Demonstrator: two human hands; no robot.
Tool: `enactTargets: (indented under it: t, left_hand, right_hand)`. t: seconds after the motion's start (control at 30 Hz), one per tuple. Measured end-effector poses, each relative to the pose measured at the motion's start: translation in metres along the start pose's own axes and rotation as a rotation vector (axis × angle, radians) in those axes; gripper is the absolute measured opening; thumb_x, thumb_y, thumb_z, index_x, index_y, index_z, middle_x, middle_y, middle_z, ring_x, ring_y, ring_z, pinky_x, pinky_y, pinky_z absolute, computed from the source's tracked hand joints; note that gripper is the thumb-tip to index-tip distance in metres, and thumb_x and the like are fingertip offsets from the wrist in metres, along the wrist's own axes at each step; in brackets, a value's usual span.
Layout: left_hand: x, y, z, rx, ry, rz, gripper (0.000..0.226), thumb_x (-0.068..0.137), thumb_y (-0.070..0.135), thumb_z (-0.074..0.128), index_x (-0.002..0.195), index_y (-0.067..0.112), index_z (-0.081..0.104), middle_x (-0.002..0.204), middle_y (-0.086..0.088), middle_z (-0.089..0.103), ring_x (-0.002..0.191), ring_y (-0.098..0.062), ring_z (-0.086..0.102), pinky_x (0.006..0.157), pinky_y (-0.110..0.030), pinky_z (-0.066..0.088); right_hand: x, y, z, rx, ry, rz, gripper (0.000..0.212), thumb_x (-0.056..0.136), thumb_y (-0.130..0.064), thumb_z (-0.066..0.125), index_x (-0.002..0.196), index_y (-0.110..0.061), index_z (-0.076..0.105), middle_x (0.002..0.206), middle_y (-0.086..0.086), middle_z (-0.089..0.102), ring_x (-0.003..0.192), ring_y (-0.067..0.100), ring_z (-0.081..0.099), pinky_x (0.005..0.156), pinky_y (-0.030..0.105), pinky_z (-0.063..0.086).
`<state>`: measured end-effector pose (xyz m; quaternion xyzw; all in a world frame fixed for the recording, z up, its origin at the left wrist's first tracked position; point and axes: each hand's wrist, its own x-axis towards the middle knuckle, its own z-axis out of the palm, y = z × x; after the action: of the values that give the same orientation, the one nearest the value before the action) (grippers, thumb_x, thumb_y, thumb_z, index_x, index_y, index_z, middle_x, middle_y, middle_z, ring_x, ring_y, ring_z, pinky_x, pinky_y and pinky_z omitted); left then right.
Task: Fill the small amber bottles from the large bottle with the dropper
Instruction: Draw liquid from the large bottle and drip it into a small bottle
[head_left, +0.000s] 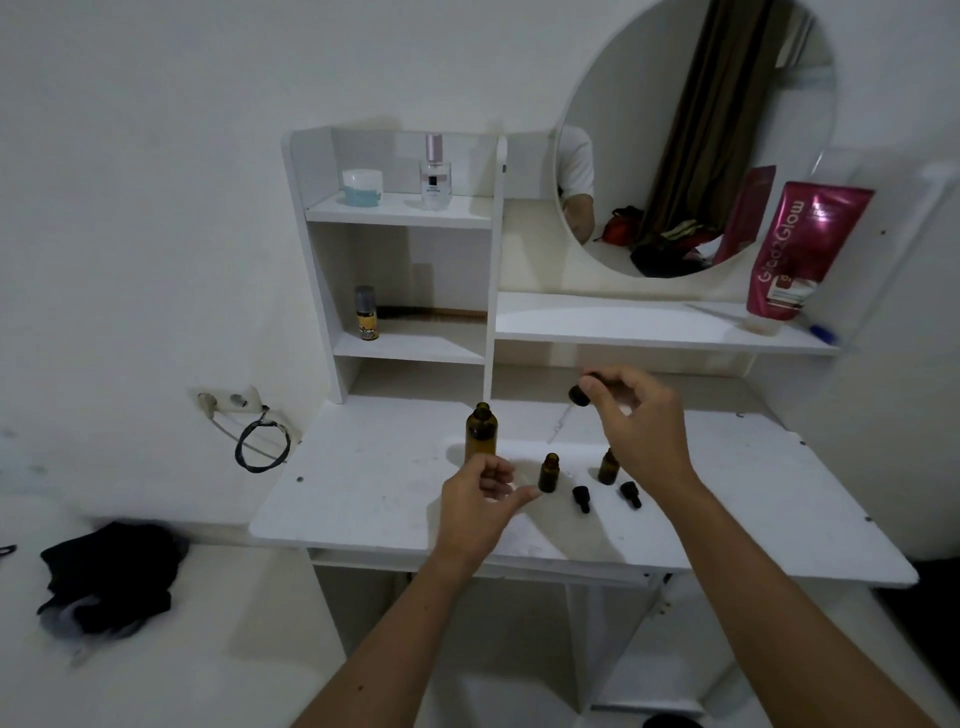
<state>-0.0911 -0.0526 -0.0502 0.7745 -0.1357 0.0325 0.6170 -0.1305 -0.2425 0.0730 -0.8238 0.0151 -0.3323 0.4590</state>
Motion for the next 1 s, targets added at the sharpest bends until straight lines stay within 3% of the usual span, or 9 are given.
enactTargets:
  t: [0.27, 0.4, 0.57, 0.7, 0.83, 1.0]
  left_hand:
    - [0.010, 0.004, 0.036, 0.005, -0.042, -0.016, 0.059, 0.073, 0.032, 0.092, 0.124, 0.022, 0.064, 0.119, 0.017, 0.065, 0.107, -0.002, 0.064, 0.091, -0.018, 0.054]
    - [0.017, 0.003, 0.039, 0.058, -0.070, -0.034, 0.050, 0.080, 0.036, 0.086, 0.124, 0.024, 0.067, 0.116, 0.016, 0.069, 0.101, -0.001, 0.066, 0.083, -0.010, 0.052]
    - [0.020, 0.001, 0.042, 0.125, -0.073, -0.005, 0.032, 0.087, 0.034, 0.080, 0.116, 0.024, 0.072, 0.108, 0.018, 0.073, 0.095, 0.008, 0.065, 0.083, -0.006, 0.050]
    - [0.020, -0.002, 0.043, 0.133, -0.083, 0.020, 0.026, 0.090, 0.030, 0.078, 0.115, 0.025, 0.073, 0.107, 0.019, 0.073, 0.096, 0.003, 0.067, 0.090, -0.016, 0.055]
    - [0.020, -0.004, 0.044, 0.111, -0.093, 0.038, 0.027, 0.090, 0.030, 0.078, 0.115, 0.023, 0.073, 0.109, 0.017, 0.074, 0.098, -0.001, 0.069, 0.092, -0.022, 0.058]
    - [0.022, -0.009, 0.043, 0.113, -0.100, 0.045, 0.021, 0.093, 0.026, 0.075, 0.113, 0.024, 0.073, 0.107, 0.018, 0.074, 0.100, -0.002, 0.069, 0.095, -0.027, 0.058]
  right_hand:
    - [-0.012, 0.017, -0.001, -0.075, 0.034, -0.100, 0.008, 0.095, -0.017, 0.073, 0.102, -0.015, 0.077, 0.092, -0.007, 0.076, 0.090, 0.004, 0.070, 0.082, 0.015, 0.055]
    - [-0.013, 0.024, 0.004, -0.067, 0.010, -0.091, 0.010, 0.096, -0.020, 0.071, 0.103, -0.015, 0.077, 0.090, -0.009, 0.076, 0.090, 0.005, 0.071, 0.078, 0.023, 0.058]
    - [-0.013, 0.033, 0.011, -0.065, -0.021, -0.085, 0.009, 0.095, -0.017, 0.072, 0.101, -0.013, 0.077, 0.090, -0.008, 0.076, 0.088, 0.004, 0.071, 0.083, 0.014, 0.054]
    - [-0.019, 0.042, 0.019, -0.090, -0.075, -0.051, 0.005, 0.094, -0.012, 0.073, 0.096, -0.015, 0.077, 0.090, -0.010, 0.074, 0.088, -0.002, 0.069, 0.078, 0.006, 0.049]
    - [-0.023, 0.048, 0.026, -0.110, -0.042, -0.033, 0.011, 0.094, -0.005, 0.070, 0.088, -0.013, 0.075, 0.082, -0.009, 0.073, 0.085, 0.003, 0.069, 0.079, 0.006, 0.048]
    - [-0.020, 0.044, 0.031, -0.115, -0.068, -0.036, 0.007, 0.095, -0.012, 0.071, 0.094, -0.014, 0.078, 0.087, -0.008, 0.075, 0.086, 0.003, 0.070, 0.080, 0.009, 0.051]
